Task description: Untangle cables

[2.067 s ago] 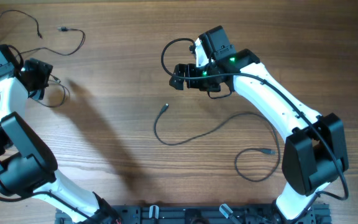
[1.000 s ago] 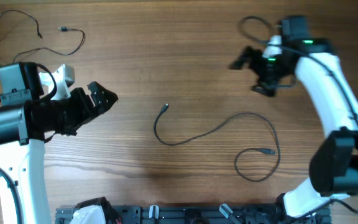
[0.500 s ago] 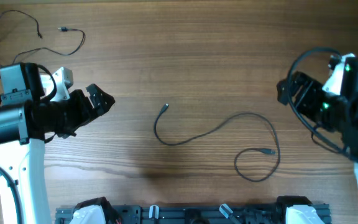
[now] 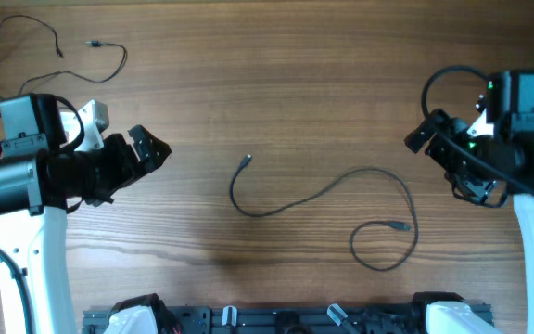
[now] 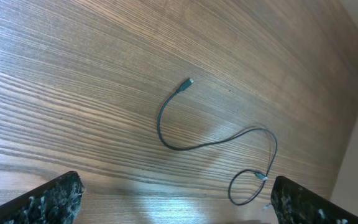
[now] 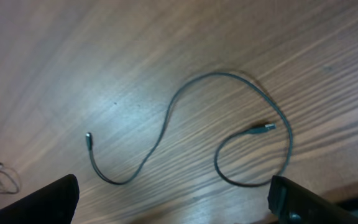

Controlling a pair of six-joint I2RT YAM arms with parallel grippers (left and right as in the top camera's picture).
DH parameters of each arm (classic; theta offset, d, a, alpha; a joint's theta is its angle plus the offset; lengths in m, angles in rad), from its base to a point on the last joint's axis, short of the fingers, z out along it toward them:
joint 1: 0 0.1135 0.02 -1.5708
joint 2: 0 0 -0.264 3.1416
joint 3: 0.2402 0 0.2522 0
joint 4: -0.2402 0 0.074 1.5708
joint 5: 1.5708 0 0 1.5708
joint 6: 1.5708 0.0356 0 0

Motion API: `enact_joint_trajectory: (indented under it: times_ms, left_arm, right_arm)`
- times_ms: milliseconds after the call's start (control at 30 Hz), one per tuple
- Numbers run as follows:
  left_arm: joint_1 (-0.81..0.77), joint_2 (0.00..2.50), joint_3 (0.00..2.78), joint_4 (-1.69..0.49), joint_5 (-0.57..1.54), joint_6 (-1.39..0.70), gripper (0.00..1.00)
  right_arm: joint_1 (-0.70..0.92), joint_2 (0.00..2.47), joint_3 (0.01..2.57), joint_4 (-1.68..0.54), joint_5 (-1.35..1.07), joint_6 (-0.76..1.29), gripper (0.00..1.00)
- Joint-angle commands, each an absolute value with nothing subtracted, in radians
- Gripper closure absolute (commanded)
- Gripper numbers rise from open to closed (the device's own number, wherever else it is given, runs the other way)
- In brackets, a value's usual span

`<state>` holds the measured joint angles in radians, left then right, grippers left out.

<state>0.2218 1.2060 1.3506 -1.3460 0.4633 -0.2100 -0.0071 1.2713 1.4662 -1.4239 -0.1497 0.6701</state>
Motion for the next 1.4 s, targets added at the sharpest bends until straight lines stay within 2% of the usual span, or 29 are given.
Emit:
enact_joint_trajectory:
  times_ms: [0,267,1100,1233,1367]
  left_arm:
    - [0.221,1.207,1.352,-1.343,0.455,-0.187,0.0]
    - [0.221,1.207,1.352,-1.343,0.455,-0.187,0.0]
    - [0.221,1.207,1.352,-1.343,0.455,-0.187,0.0]
    - [0.221,1.207,1.352,-1.343,0.455,-0.187,0.0]
    - [0.221,1.207,1.352,-1.343,0.455,-0.187,0.0]
  right_arm:
    - [-0.003,1.323,1.464,-1.453,-0.162,0.688,0.0]
    - [-0.003,1.342,1.464,-1.453,-0.162,0.688,0.0]
    - [-0.003,1.343,1.464,-1.447,-0.156,0.925,0.0]
    - [-0.003,1.356,1.462,-1.434,-0.153,0.927,0.03]
    - [-0.003,1.401,1.371,-1.41,-0.118,0.997,0.04]
